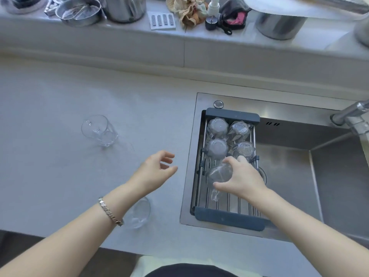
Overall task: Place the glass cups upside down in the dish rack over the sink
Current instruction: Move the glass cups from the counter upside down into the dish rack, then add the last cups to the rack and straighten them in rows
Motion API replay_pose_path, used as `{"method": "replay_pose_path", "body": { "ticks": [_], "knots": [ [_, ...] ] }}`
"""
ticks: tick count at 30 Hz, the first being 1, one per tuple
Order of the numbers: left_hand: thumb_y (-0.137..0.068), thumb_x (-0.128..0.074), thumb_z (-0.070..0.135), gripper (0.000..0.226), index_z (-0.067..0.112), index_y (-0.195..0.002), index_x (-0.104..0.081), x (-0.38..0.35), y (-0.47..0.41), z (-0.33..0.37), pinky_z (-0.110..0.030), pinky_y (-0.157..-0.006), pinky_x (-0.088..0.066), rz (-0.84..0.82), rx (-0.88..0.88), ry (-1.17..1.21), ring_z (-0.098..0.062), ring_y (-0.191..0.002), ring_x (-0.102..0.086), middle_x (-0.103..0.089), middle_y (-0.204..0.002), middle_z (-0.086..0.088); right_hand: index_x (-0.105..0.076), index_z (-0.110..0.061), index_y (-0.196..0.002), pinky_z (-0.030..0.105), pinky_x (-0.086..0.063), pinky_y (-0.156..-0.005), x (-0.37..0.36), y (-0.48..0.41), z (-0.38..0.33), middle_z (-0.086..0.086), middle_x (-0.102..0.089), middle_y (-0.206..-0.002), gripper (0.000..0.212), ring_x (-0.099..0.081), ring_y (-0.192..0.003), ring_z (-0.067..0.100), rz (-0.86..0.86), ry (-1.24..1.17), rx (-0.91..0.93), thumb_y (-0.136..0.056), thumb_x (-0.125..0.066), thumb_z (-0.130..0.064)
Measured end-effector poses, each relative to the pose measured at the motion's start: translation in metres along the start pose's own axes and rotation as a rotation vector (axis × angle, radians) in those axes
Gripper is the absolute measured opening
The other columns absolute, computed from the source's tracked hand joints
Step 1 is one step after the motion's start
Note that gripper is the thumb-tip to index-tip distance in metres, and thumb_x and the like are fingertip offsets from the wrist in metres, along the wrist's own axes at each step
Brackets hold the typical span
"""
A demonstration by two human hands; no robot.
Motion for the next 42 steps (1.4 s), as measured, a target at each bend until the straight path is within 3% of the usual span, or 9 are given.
{"method": "replay_pose_path", "body": {
  "ticks": [7, 18, 22, 25, 28, 32, 36, 39, 42],
  "knots": [
    [-0.086, -0.061, 0.015, 0.016, 0.03, -0.089, -0.057, 0.027, 0.009, -0.023, -0.04, -0.095, -0.05, 0.071, -0.055, -0.003, -0.014, -0.088, -0.062, -0.061, -0.091, 0.009, -0.045, -0.011, -0.117, 0.037, -0.047, -0.082, -0.043, -0.028, -0.022, 0.016, -0.041, -0.123, 0.055, -0.041, -0.115, 0.035, -0.078, 0.301, -0.05, -0.073, -0.066, -0.035],
    [-0.087, -0.06, 0.013, 0.021, 0.034, -0.084, -0.056, 0.04, 0.013, -0.037, -0.037, -0.093, -0.05, 0.08, -0.084, 0.013, -0.007, -0.085, -0.06, -0.061, -0.089, 0.012, -0.034, -0.008, -0.13, 0.042, -0.044, -0.093, -0.06, -0.03, -0.015, 0.02, -0.031, -0.137, 0.058, -0.032, -0.124, 0.039, 0.062, 0.17, -0.151, -0.085, -0.06, -0.032],
    [-0.086, -0.06, 0.011, 0.014, 0.023, -0.094, -0.06, 0.061, 0.007, -0.047, -0.035, -0.094, -0.047, 0.154, -0.064, -0.002, -0.015, -0.094, -0.061, -0.064, -0.1, 0.001, -0.032, -0.012, -0.135, 0.04, -0.041, -0.097, -0.048, -0.018, -0.057, 0.014, -0.036, -0.135, 0.06, -0.035, -0.123, 0.032, 0.088, 0.231, 0.086, -0.082, -0.059, -0.022],
    [-0.084, -0.061, 0.008, 0.03, 0.013, -0.114, -0.059, 0.093, 0.002, -0.06, -0.033, -0.098, -0.042, 0.302, -0.045, -0.027, -0.022, -0.112, -0.056, -0.058, -0.122, -0.01, -0.031, -0.02, -0.14, 0.028, -0.03, -0.11, -0.074, 0.007, -0.11, 0.002, -0.038, -0.142, 0.078, -0.035, -0.132, 0.017, -0.226, -0.023, 0.426, -0.074, -0.072, -0.024],
    [-0.082, -0.063, 0.007, 0.059, 0.009, -0.135, -0.039, 0.126, 0.0, -0.072, -0.035, -0.11, -0.03, 0.45, -0.016, -0.069, -0.027, -0.13, -0.037, -0.038, -0.139, -0.015, -0.022, -0.023, -0.143, 0.012, -0.015, -0.108, -0.112, 0.032, -0.144, -0.006, -0.03, -0.149, 0.103, -0.027, -0.137, 0.007, -0.48, -0.112, 0.56, -0.062, -0.084, -0.026],
    [-0.077, -0.069, 0.015, 0.087, 0.009, -0.145, -0.014, 0.158, -0.009, -0.086, -0.04, -0.116, -0.019, 0.57, 0.001, -0.129, -0.029, -0.14, -0.015, -0.015, -0.149, -0.015, -0.033, -0.024, -0.136, 0.02, -0.028, -0.109, -0.139, 0.031, -0.161, -0.005, -0.041, -0.143, 0.095, -0.038, -0.132, 0.01, -0.445, -0.21, 0.544, -0.058, -0.087, -0.025],
    [-0.075, -0.073, 0.027, 0.106, 0.011, -0.147, 0.002, 0.176, -0.036, -0.098, -0.043, -0.117, -0.016, 0.545, 0.061, -0.177, -0.025, -0.146, -0.005, -0.002, -0.156, -0.013, -0.039, -0.026, -0.129, 0.022, -0.036, -0.103, -0.143, 0.026, -0.165, -0.01, -0.05, -0.127, 0.084, -0.047, -0.12, 0.008, -0.351, -0.328, 0.469, -0.059, -0.085, -0.026],
    [-0.073, -0.074, 0.034, 0.112, 0.013, -0.148, 0.006, 0.181, -0.062, -0.106, -0.044, -0.117, -0.021, 0.464, 0.136, -0.131, -0.023, -0.146, -0.012, 0.0, -0.158, -0.008, -0.04, -0.03, -0.129, 0.018, -0.034, -0.103, -0.134, 0.019, -0.159, -0.014, -0.05, -0.123, 0.083, -0.046, -0.117, 0.001, -0.292, -0.47, 0.322, -0.059, -0.085, -0.024],
    [-0.071, -0.077, 0.032, 0.101, 0.012, -0.146, -0.013, 0.181, -0.079, -0.103, -0.04, -0.112, -0.032, 0.423, 0.129, -0.094, -0.022, -0.138, -0.032, -0.017, -0.154, -0.006, -0.041, -0.038, -0.121, 0.017, -0.039, -0.097, -0.119, 0.016, -0.145, -0.012, -0.053, -0.12, 0.078, -0.05, -0.112, 0.001, -0.22, -0.559, 0.216, -0.058, -0.084, -0.02]
  ]
}}
Point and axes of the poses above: each hand's wrist, its own y-axis away from the middle knuckle, its own x-axis out of the back of the hand, z = x × y, the point moved 7 cm from there along -y, towards the middle knuckle
